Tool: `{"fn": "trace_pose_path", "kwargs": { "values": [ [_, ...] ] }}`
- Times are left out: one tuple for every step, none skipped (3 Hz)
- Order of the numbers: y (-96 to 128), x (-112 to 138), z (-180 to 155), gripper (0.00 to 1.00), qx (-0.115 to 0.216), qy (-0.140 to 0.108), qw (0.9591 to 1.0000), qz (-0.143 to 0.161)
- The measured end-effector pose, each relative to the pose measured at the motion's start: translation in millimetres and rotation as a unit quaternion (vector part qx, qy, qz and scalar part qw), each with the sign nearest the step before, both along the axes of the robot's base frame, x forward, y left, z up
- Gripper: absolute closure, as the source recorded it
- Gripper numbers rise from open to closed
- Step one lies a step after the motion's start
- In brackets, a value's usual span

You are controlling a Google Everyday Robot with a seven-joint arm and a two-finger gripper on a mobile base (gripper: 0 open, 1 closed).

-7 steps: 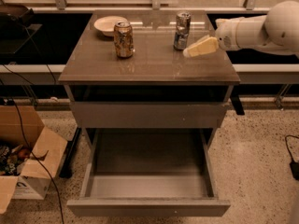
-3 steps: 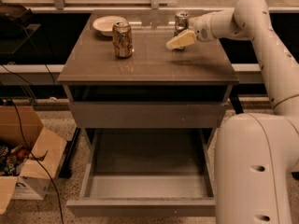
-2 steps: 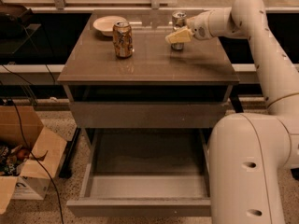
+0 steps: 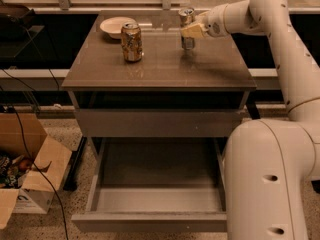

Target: Place redbull can into middle drawer

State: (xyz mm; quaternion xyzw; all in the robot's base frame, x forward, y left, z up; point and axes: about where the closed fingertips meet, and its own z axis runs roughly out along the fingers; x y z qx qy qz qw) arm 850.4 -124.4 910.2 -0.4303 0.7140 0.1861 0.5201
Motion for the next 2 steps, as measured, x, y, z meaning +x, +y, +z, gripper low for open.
{"fn": "trace_pose_path", "kwargs": {
  "values": [
    [11.1, -21.8, 21.3, 1.00, 0.000, -0.010, 0.9997, 0.021],
    [32.2, -59.2, 30.9, 1.00, 0.003, -0.007, 0.9985, 0.055]
  ]
}}
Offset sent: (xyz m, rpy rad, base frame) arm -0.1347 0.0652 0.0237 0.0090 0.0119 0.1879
